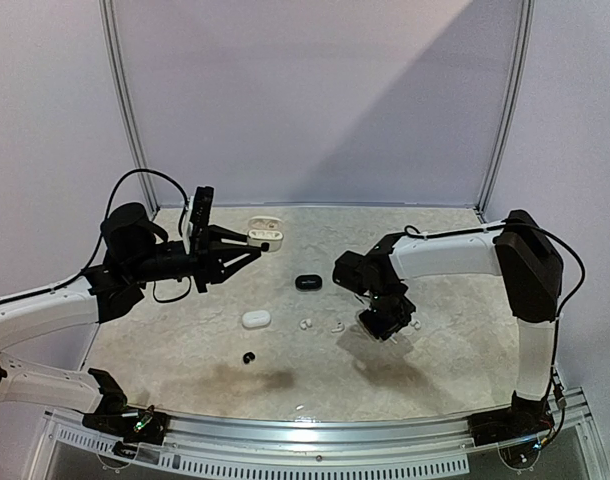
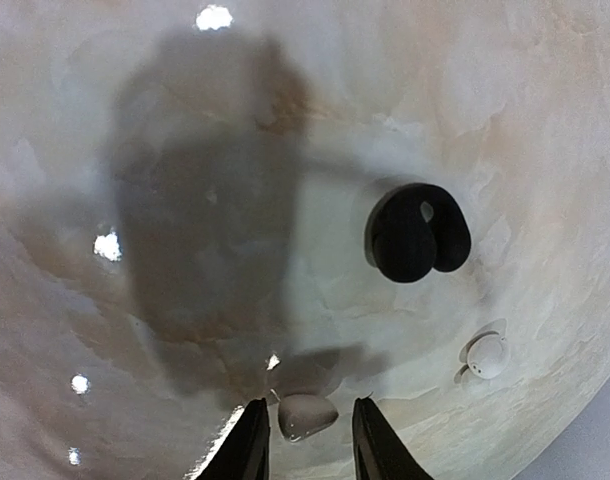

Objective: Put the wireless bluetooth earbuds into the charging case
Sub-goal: Pick up the right earbud from the center of the board.

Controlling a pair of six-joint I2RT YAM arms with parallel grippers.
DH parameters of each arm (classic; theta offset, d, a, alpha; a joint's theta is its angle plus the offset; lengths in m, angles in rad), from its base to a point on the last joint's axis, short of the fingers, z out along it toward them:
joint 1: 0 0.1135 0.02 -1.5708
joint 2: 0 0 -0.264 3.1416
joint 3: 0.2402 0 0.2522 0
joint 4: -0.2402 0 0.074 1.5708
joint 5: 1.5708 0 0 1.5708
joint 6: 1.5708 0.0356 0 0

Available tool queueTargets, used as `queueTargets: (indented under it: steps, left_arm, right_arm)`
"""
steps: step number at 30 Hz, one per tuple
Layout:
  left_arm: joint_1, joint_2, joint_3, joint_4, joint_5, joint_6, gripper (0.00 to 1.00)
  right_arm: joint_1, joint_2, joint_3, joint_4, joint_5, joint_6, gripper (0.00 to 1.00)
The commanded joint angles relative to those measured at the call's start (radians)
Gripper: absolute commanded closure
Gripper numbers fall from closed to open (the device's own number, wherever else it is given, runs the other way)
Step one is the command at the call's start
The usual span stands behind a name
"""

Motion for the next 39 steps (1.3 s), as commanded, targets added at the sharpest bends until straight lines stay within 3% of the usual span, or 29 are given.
queueTargets:
  steps: [1, 19, 25, 30, 37, 39]
  left_arm:
    - [0.011, -0.009, -0.002, -0.005, -0.002, 0.012, 1.0]
    - [0.012, -0.006, -0.002, -0.003, 0.003, 0.017, 1.0]
    - [0.024, -0.003, 0.0, 0.081, 0.063, -0.055, 1.0]
    - [0.039, 0.021, 0.028, 0.172, 0.165, -0.103, 1.0]
    - [0.04, 0.054, 0.086, 0.257, 0.339, -0.081, 1.0]
    - [0.039, 0.063, 0.1, 0.263, 0.369, -0.067, 1.0]
  right_arm:
    - [-0.01, 0.038, 0.005, 0.007, -0.015, -0.017, 0.72]
    - [-0.037, 0.009, -0.019, 0.031, -0.084, -0.045, 0.93]
    - [-0.064, -0.135, 0.059, 0.07, -0.219, -0.062, 0.97]
    - [-0.065, -0.333, 0.198, 0.242, -0.456, -0.117, 0.97]
    - [-0.061, -0.582, 0.133, 0.765, -0.787, -0.163, 1.0]
    - [-0.04, -0.593, 0.154, 0.816, -0.835, -0.188, 1.0]
